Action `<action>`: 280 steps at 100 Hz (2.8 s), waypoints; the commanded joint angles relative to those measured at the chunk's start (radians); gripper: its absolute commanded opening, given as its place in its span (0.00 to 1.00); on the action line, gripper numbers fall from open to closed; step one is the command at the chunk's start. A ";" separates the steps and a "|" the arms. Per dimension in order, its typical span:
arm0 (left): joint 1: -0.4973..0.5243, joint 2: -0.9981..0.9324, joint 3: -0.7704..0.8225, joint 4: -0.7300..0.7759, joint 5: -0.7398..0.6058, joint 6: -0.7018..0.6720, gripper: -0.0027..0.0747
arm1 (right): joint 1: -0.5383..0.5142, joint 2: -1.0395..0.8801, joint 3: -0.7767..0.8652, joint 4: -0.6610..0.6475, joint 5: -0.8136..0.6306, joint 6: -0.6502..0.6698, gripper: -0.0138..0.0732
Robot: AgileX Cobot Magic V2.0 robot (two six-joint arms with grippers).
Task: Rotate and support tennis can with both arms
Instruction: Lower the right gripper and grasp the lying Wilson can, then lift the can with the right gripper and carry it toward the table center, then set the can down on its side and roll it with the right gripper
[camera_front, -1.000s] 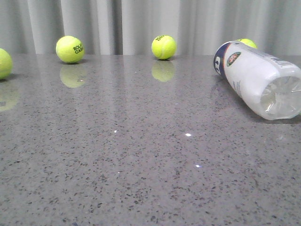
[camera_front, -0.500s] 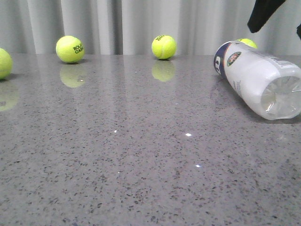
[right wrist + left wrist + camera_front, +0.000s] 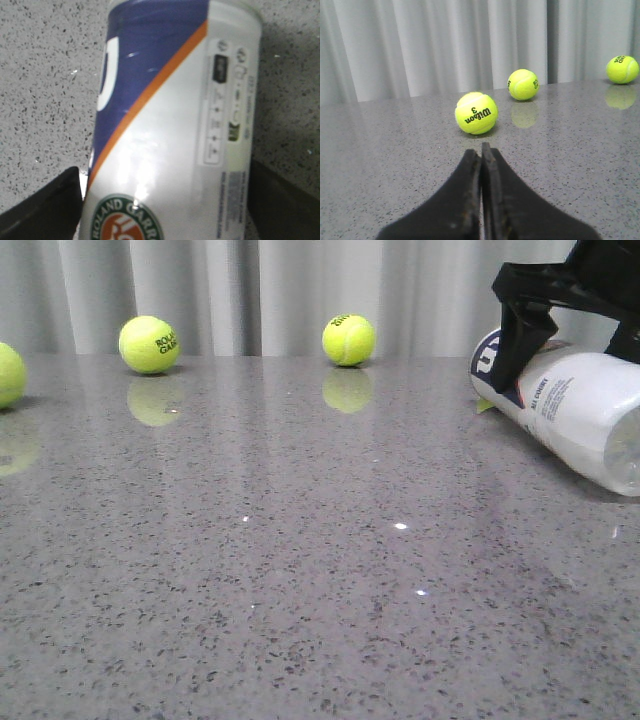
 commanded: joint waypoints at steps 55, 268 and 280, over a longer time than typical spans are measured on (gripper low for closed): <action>0.002 -0.040 0.047 0.000 -0.075 -0.011 0.01 | 0.037 -0.072 -0.205 0.001 0.200 -0.197 0.54; 0.002 -0.040 0.047 0.000 -0.075 -0.011 0.01 | 0.369 0.159 -0.336 0.065 0.195 -1.239 0.81; 0.002 -0.040 0.047 0.000 -0.075 -0.011 0.01 | 0.369 0.159 -0.336 0.066 0.195 -1.239 0.91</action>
